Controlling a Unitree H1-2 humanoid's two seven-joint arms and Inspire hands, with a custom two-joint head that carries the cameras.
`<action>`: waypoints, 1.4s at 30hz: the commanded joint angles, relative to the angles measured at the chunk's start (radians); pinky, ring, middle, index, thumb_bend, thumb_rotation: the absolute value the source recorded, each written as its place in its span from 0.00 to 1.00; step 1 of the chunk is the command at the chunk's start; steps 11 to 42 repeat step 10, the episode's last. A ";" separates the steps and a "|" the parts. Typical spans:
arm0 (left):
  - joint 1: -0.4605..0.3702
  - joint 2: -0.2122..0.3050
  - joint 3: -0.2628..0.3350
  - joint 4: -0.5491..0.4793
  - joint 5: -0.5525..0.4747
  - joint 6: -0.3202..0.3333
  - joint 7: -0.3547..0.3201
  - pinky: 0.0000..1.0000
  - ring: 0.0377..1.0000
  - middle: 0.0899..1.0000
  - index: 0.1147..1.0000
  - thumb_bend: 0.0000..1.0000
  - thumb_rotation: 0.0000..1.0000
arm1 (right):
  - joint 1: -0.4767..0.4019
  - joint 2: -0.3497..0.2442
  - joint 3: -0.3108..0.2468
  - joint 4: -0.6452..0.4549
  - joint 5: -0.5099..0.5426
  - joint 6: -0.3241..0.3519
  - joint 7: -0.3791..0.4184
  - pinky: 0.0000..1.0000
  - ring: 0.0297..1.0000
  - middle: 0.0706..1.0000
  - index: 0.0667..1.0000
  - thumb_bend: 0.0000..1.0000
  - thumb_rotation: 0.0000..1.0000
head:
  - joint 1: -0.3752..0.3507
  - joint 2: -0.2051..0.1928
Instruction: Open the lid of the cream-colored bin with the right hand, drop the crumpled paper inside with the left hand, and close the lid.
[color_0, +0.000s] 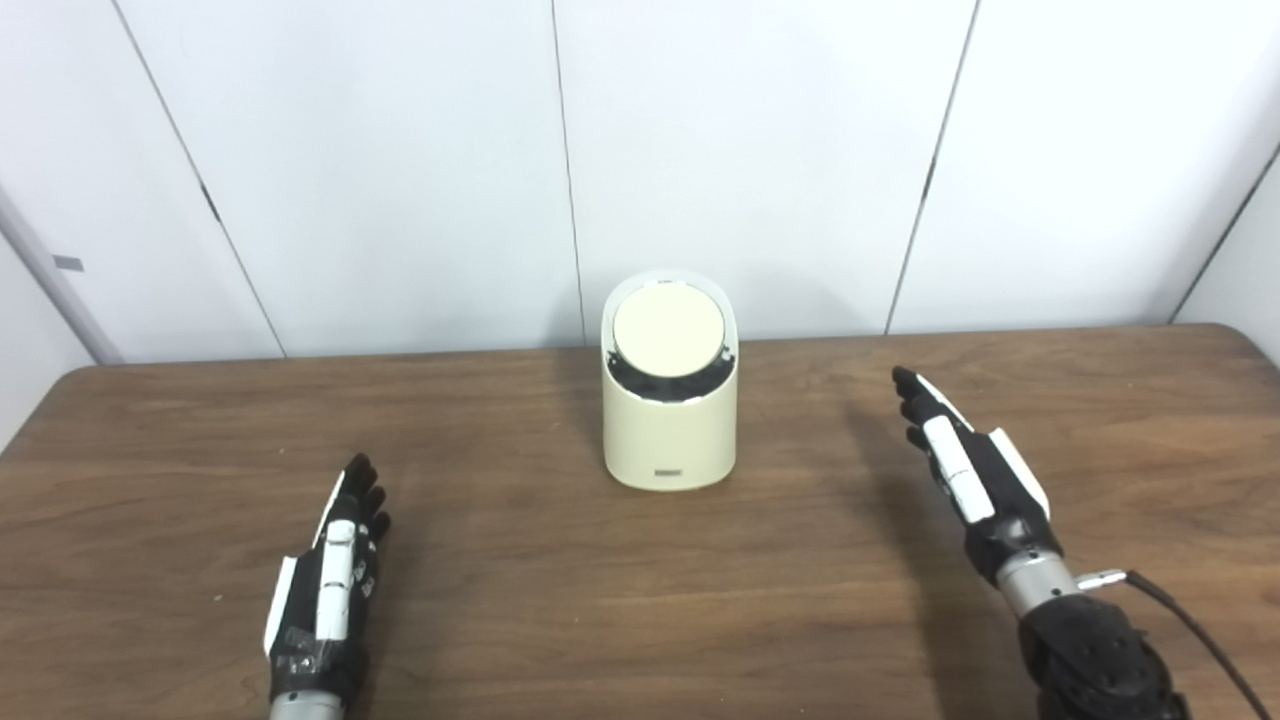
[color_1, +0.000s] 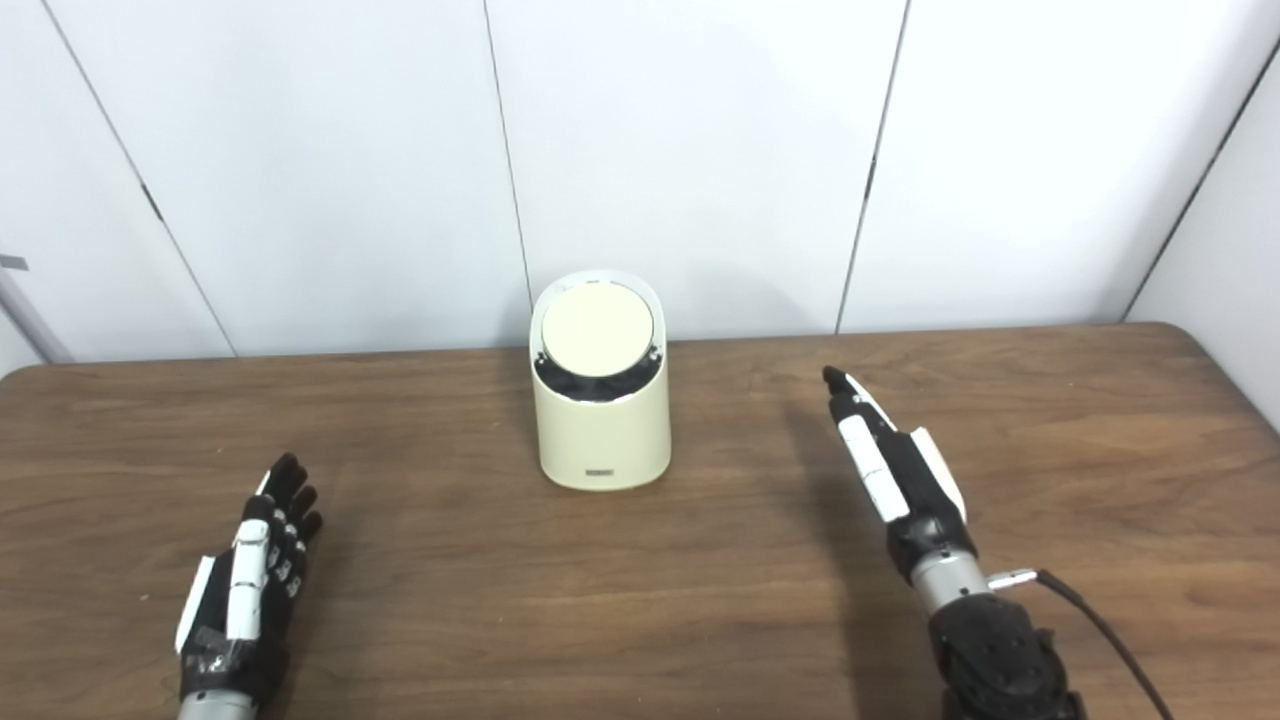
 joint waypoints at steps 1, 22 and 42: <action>0.014 0.009 0.003 -0.015 -0.010 0.010 -0.003 1.00 1.00 1.00 1.00 0.54 0.91 | -0.019 -0.006 -0.016 -0.027 0.044 -0.026 -0.023 1.00 0.97 0.97 0.93 0.53 1.00 | -0.001 0.002; 0.021 0.008 0.008 -0.022 -0.017 0.000 -0.005 1.00 1.00 1.00 0.99 0.56 0.93 | 0.027 0.014 -0.015 -0.009 0.153 -0.059 -0.040 1.00 0.99 0.98 0.95 0.54 1.00 | 0.002 0.018; 0.021 0.008 0.008 -0.022 -0.017 0.000 -0.005 1.00 1.00 1.00 0.99 0.56 0.93 | 0.027 0.014 -0.015 -0.009 0.153 -0.059 -0.040 1.00 0.99 0.98 0.95 0.54 1.00 | 0.002 0.018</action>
